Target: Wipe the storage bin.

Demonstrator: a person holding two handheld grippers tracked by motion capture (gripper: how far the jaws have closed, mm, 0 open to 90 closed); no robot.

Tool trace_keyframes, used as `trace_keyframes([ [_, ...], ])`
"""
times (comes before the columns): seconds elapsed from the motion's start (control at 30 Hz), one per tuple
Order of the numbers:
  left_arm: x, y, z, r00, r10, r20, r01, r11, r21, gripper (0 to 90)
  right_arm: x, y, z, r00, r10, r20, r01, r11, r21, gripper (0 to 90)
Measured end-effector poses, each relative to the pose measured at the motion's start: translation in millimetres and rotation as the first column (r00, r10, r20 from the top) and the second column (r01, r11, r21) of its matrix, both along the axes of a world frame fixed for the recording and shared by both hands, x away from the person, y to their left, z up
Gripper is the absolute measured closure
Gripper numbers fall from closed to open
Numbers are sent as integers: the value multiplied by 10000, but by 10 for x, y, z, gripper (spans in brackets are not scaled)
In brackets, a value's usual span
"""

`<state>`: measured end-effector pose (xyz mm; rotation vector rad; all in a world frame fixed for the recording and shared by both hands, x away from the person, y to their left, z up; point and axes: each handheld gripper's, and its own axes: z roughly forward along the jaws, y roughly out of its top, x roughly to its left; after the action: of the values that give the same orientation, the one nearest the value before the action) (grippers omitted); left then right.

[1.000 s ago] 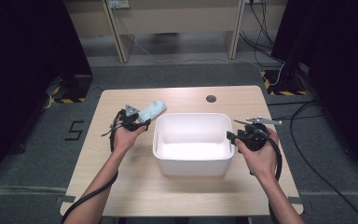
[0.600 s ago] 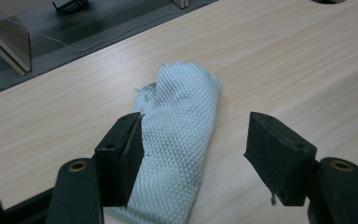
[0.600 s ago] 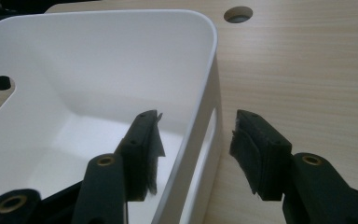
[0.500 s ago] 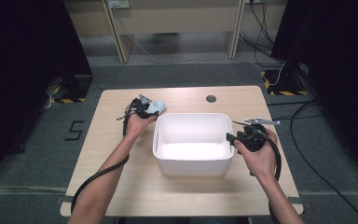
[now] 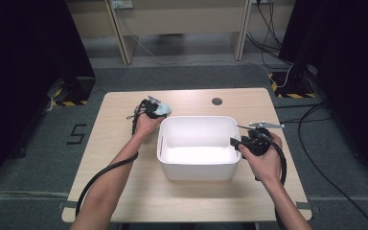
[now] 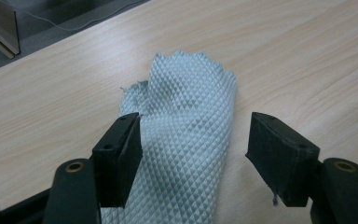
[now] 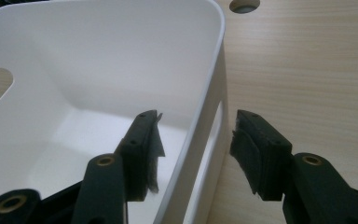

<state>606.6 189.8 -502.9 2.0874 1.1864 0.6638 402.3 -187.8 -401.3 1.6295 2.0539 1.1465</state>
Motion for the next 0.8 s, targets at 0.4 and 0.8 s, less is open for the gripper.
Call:
trace_keyframes([
  [0.4,14,-16,-89,9997,147,-174,-149,9998,-129,371,-21,-51,33,10000,-41,66,41,10000,23,506],
  [0.8,71,16,-50,9937,1070,-328,-1059,9939,322,750,-26,-27,46,9999,56,155,-56,10000,8,506],
])
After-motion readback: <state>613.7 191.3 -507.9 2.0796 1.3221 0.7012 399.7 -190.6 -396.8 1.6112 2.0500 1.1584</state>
